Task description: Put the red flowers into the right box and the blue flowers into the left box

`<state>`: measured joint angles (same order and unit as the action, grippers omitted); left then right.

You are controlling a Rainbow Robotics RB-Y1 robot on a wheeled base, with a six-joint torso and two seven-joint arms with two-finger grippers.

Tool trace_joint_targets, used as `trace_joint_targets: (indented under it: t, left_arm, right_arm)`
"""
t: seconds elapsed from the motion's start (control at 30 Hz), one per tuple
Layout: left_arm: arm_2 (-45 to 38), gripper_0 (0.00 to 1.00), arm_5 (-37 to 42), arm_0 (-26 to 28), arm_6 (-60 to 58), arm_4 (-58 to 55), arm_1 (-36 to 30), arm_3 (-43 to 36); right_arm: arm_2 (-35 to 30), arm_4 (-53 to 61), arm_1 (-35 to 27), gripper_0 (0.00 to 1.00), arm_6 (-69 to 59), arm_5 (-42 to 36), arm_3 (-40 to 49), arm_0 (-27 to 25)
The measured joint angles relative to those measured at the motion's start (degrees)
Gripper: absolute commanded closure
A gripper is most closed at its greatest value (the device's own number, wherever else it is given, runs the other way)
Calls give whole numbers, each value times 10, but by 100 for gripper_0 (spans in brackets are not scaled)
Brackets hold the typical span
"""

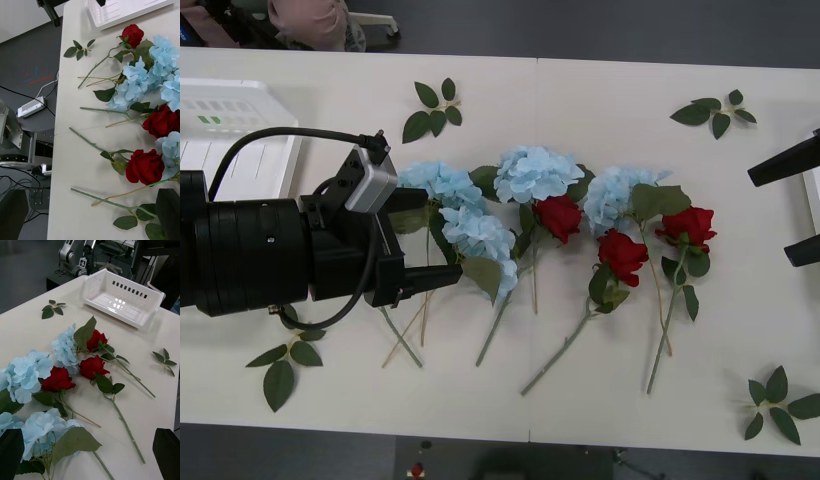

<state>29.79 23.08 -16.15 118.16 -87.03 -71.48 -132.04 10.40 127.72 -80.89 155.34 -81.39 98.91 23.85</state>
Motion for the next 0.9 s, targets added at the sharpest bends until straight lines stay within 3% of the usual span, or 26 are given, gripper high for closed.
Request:
trace_joint_targets:
  t: [0.17,0.33,0.47,0.57,0.63,0.7,0.8,0.9]
  left_arm:
    - [0,0,0,0,0,0,0,0]
    - [0,0,0,0,0,0,0,0]
    - [1,0,-34,8,0,-21,14,0]
    - [-15,0,-77,22,0,-201,9,11]
    - [-49,0,-22,29,0,-262,0,44]
    - [-98,0,82,34,-1,-279,-11,114]
    - [-153,0,230,34,-14,-307,-14,240]
    - [-176,0,328,27,-74,-237,-14,324]
  right_arm:
    - [11,-18,33,0,0,-1,-1,-20]
    - [-45,-74,48,0,-8,-73,-1,-22]
    - [-94,-148,57,0,-291,-125,20,-22]
    - [-104,-225,69,0,-575,-145,47,-22]
    - [-101,-263,80,0,-748,-145,61,-22]
    - [-94,-315,100,0,-873,-145,71,-23]
    - [-90,-388,138,0,-906,-145,74,-23]
    - [-90,-491,185,0,-959,-145,73,-24]
